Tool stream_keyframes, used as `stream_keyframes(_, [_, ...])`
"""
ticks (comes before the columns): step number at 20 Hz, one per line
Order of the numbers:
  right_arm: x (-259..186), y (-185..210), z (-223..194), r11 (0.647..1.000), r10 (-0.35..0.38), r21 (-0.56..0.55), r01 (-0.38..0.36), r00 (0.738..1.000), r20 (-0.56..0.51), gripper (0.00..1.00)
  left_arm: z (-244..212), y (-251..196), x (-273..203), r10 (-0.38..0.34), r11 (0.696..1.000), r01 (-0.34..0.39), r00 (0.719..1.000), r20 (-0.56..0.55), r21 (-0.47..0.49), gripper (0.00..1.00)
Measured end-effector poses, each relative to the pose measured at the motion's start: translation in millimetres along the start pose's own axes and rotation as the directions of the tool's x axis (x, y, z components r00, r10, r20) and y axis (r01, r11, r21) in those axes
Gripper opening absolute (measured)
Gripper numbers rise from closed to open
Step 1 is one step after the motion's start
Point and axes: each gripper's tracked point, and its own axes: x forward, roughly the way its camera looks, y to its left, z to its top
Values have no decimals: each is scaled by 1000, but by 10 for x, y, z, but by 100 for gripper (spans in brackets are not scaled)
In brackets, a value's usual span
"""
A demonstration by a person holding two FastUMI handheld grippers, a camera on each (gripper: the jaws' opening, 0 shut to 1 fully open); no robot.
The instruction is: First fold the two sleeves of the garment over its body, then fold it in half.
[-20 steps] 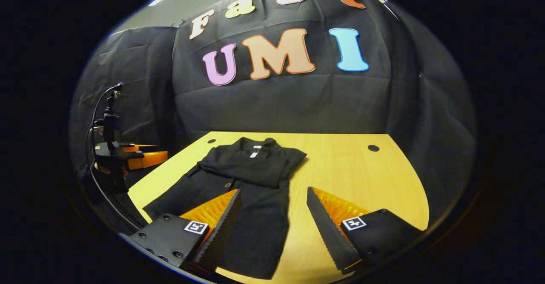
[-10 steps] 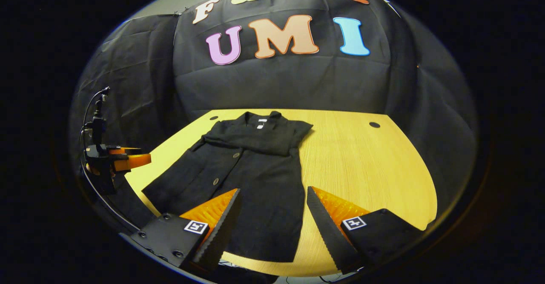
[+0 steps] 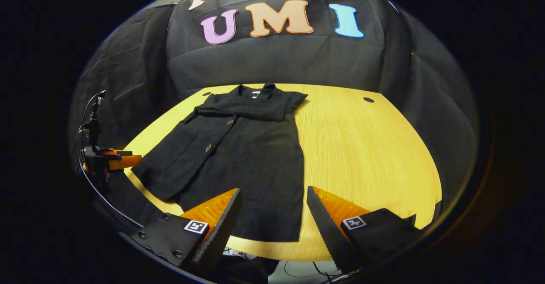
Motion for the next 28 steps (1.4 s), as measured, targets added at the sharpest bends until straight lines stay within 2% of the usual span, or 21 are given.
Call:
stream_keyframes(2, [36, 15, -132, 1000, -3, -4, 3, 1000, -27, 94, -115, 39, 41, 8, 1000, -9, 1000, -24, -8, 95])
stream_keyframes(3, [66, 9, -168, 1000, -7, -7, 7, 999, -36, 99, -163, 57, 59, 12, 1000, -12, 999, -33, -11, 95])
stream_keyframes(4, [89, 13, -208, 1000, -7, -7, 7, 999, -45, 94, -229, 60, 67, 11, 1000, -12, 998, -54, -15, 95])
stream_keyframes(5, [126, 23, -234, 1000, -7, -4, 6, 999, -54, 94, -195, 43, 63, 4, 1000, -5, 999, -33, -31, 95])
stream_keyframes(6, [157, 34, -268, 1000, -7, 0, 7, 998, -62, 99, -178, 54, 78, 4, 999, -5, 999, -33, -32, 98])
stream_keyframes(7, [193, 37, -300, 1000, -10, 5, 11, 997, -73, 94, -191, 57, 66, 4, 1000, -5, 999, -38, -28, 96])
stream_keyframes(8, [219, 33, -356, 1000, -18, 7, 18, 996, -89, 99, -192, 50, 73, 1, 1000, -2, 1000, -26, -20, 97])
stream_keyframes(11, [276, 42, -570, 1000, -31, 1, 31, 986, -161, 99, -212, 49, 67, -3, 1000, 3, 1000, -22, -16, 97])
stream_keyframes(12, [278, 32, -548, 999, -45, -12, 44, 989, -138, 95, -193, 50, 68, -4, 1000, 4, 1000, -13, -15, 97])
stream_keyframes(15, [288, 21, -545, 998, -65, -36, 60, 988, -144, 96, -202, 47, 79, -6, 1000, 5, 1000, -11, -10, 97])
stream_keyframes(19, [299, 12, -540, 998, -70, -16, 68, 988, -139, 99, -203, 30, 74, -19, 1000, 19, 1000, -3, -4, 97])
stream_keyframes(20, [298, 11, -551, 998, -60, -27, 57, 989, -134, 99, -201, 5, 70, -32, 999, 32, 999, 3, 3, 92])
stream_keyframes(21, [306, 24, -544, 998, -45, -38, 41, 990, -132, 99, -198, -9, 75, -46, 999, 46, 999, 11, 17, 94])
stream_keyframes(22, [318, 57, -528, 999, -26, -50, 19, 990, -138, 98, -202, -72, 83, -68, 997, 67, 998, 13, 30, 90])
stream_keyframes(24, [375, 120, -507, 999, 15, -40, -20, 991, -130, 54, -188, -221, 121, -118, 992, 117, 993, 18, 46, 70])
stream_keyframes(26, [410, 155, -493, 1000, 22, 18, -20, 990, -136, 10, -171, -340, 123, -172, 985, 172, 985, 31, 12, 35])
stream_keyframes(27, [394, 156, -492, 999, 25, 39, -19, 988, -154, 5, -167, -313, 83, -167, 985, 168, 985, 34, -30, 17])
stream_keyframes(28, [403, 164, -496, 998, 27, 56, -19, 987, -156, 5, -179, -330, 93, -176, 983, 177, 984, 11, -57, 0])
